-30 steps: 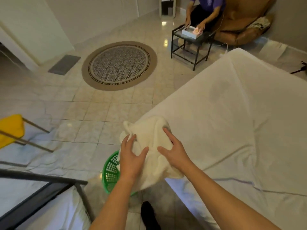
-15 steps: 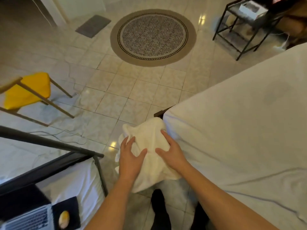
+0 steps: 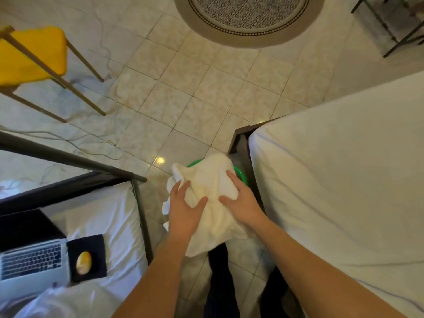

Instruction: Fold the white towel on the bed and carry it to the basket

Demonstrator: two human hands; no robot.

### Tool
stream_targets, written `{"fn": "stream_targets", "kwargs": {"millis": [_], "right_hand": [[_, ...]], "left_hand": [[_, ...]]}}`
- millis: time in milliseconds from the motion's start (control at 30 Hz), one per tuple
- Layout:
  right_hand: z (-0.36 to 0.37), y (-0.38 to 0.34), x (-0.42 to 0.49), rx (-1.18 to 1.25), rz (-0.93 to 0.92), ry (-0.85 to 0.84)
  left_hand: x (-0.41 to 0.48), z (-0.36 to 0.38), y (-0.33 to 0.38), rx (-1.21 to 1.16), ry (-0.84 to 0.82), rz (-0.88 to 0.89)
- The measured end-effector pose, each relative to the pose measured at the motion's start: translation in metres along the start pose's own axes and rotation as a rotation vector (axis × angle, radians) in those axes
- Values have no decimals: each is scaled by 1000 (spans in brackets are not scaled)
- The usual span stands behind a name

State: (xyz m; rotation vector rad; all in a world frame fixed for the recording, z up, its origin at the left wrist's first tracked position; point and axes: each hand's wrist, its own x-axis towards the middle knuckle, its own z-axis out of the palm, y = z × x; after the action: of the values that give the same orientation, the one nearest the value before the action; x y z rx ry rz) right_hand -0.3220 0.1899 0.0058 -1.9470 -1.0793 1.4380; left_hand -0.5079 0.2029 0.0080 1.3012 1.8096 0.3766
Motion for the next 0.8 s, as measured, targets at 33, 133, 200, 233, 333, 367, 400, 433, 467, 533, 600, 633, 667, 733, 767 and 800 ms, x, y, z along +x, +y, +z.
{"fn": "stream_targets", "kwargs": {"millis": [33, 133, 200, 233, 333, 367, 400, 433, 467, 533, 600, 633, 667, 733, 767, 800], "right_hand": [[4, 7, 8, -4, 10, -1], [18, 31, 33, -18, 38, -17], [25, 46, 46, -15, 58, -21], [28, 54, 52, -18, 67, -17], [35, 72, 69, -15, 100, -5], [36, 79, 75, -12, 115, -4], [37, 84, 80, -17, 132, -6], [37, 88, 85, -30, 146, -11], [38, 91, 89, -62, 164, -19], [38, 99, 97, -157, 192, -52], [38, 106, 100, -234, 214, -96], [38, 111, 102, -243, 230, -109], [37, 111, 100, -250, 254, -125], [37, 115, 98, -286, 272, -140], [36, 119, 99, -292, 269, -147], [35, 116, 97, -290, 277, -153]], "left_hand": [[6, 6, -7, 12, -2, -7], [25, 23, -30, 31, -23, -44], [36, 33, -41, 32, -42, -47], [43, 38, -46, 40, -53, -45], [62, 53, -60, 53, -91, -58], [68, 58, -64, 57, -102, -64], [73, 63, -69, 65, -113, -71], [77, 67, -72, 75, -129, -79], [81, 72, -76, 90, -149, -95], [89, 79, -87, 139, -202, -145], [93, 84, -96, 211, -262, -209], [95, 86, -101, 236, -287, -230], [94, 87, -101, 254, -306, -238], [94, 89, -102, 288, -323, -224], [95, 90, -102, 287, -334, -220], [94, 89, -101, 289, -332, -219]]}}
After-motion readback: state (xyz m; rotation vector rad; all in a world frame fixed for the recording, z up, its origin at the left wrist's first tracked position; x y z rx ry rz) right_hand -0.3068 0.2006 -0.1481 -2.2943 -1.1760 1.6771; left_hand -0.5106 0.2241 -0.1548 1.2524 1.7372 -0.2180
